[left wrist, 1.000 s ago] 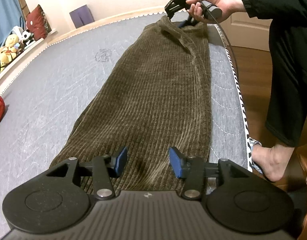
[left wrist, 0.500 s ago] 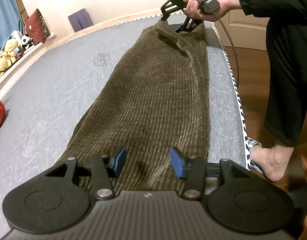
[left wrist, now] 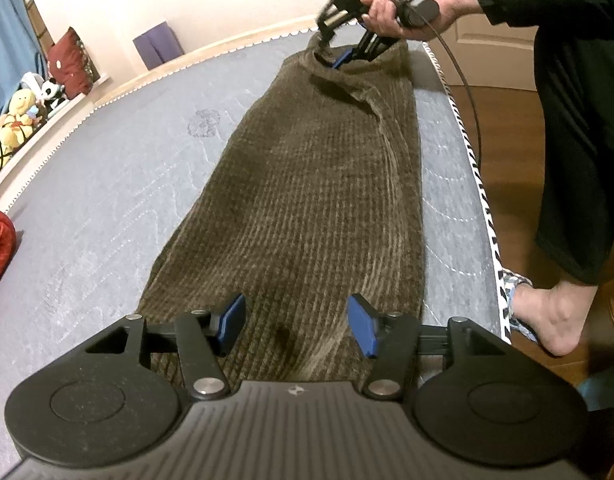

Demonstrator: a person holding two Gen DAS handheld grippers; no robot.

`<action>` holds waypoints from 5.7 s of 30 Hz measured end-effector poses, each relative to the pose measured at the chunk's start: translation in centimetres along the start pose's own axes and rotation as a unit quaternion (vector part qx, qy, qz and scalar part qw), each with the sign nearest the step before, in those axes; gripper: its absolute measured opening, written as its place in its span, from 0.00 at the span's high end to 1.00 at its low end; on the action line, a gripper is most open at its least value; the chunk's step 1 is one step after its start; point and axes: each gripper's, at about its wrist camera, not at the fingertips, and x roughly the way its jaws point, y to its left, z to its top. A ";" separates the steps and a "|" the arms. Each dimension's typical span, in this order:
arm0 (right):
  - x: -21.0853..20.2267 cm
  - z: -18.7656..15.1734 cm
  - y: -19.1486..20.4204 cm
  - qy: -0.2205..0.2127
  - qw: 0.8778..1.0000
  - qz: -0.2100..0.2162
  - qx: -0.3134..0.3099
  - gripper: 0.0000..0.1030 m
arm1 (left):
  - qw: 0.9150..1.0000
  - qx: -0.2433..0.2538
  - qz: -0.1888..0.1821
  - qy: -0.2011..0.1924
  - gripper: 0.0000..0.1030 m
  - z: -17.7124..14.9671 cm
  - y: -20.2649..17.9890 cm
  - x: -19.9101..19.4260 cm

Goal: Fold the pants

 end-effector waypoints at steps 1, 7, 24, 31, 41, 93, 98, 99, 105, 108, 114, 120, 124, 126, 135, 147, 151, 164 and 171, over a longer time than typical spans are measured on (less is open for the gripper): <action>-0.1 0.0 -0.1 -0.004 1.000 -0.004 -0.001 0.74 | 1.000 0.000 0.002 -0.002 0.39 0.1 0.1 -0.1; -6.4 -0.8 3.6 -0.171 0.977 -0.036 -0.125 1.00 | 1.000 -0.006 0.007 -0.021 0.38 1.2 0.3 -0.3; -6.8 0.1 -3.7 -0.019 0.993 -0.111 -0.021 0.87 | 1.000 0.012 0.006 -0.005 0.33 0.9 -0.6 0.6; -4.9 -1.6 -0.1 0.010 1.000 0.006 -0.023 0.78 | 1.000 0.016 0.002 0.008 0.33 0.2 -0.5 1.2; -3.4 -0.7 -0.4 -0.045 0.997 0.038 0.041 0.51 | 1.000 0.015 0.008 0.009 0.32 0.0 -0.2 1.3; -10.4 1.0 -1.9 -0.150 0.984 -0.097 -0.029 0.82 | 0.999 0.031 -0.003 -0.027 0.31 1.3 -1.3 -0.1; -8.3 2.4 -4.5 -0.160 0.980 -0.113 0.023 0.65 | 0.999 0.023 0.005 -0.028 0.30 1.1 -1.2 -0.6; -8.1 2.5 -4.7 -0.162 0.980 -0.110 0.027 0.65 | 0.999 0.020 0.006 -0.027 0.30 1.0 -1.2 -0.6; -9.1 2.5 -3.5 -0.196 0.974 -0.112 -0.007 0.91 | 1.000 0.014 0.009 -0.019 0.30 0.4 -1.0 -0.6; -10.6 2.1 -3.6 -0.237 0.961 -0.141 0.000 0.91 | 1.000 0.010 0.004 -0.020 0.30 0.2 -0.8 -0.6; -10.6 3.1 -6.9 -0.225 0.953 -0.190 0.063 0.86 | 0.999 -0.017 0.005 -0.033 0.30 0.1 0.1 -1.7; -11.4 1.6 -1.0 -0.319 0.922 -0.196 -0.097 0.61 | 0.997 -0.066 -0.011 -0.032 0.40 -1.1 1.8 -3.2; -8.5 1.0 0.8 -0.257 0.941 -0.131 -0.175 0.57 | 0.991 -0.098 -0.062 0.068 0.61 -3.4 2.1 -2.0; -6.0 0.7 1.9 -0.200 0.952 -0.110 -0.203 0.54 | 0.984 -0.096 -0.081 0.128 0.62 -5.4 1.5 -1.0; 3.6 0.3 7.0 -0.110 0.954 -0.122 -0.251 0.45 | 0.981 -0.168 -0.034 0.091 0.60 -7.7 5.3 -6.2; 8.1 2.5 6.3 -0.214 0.933 -0.222 -0.184 1.00 | 0.946 -0.296 0.128 0.026 0.46 -10.2 11.9 -11.2; 7.4 3.6 5.2 -0.275 0.910 -0.254 -0.179 1.00 | 0.931 -0.328 0.159 0.020 0.46 -10.8 13.1 -12.2; 5.6 -1.3 9.5 -0.201 0.927 -0.146 -0.280 0.53 | 0.878 -0.402 0.200 0.166 0.84 -15.6 13.6 -12.3; 3.8 -8.0 15.0 -0.148 0.914 -0.078 -0.370 0.50 | 0.809 -0.529 0.233 0.108 0.17 -18.2 14.6 -16.6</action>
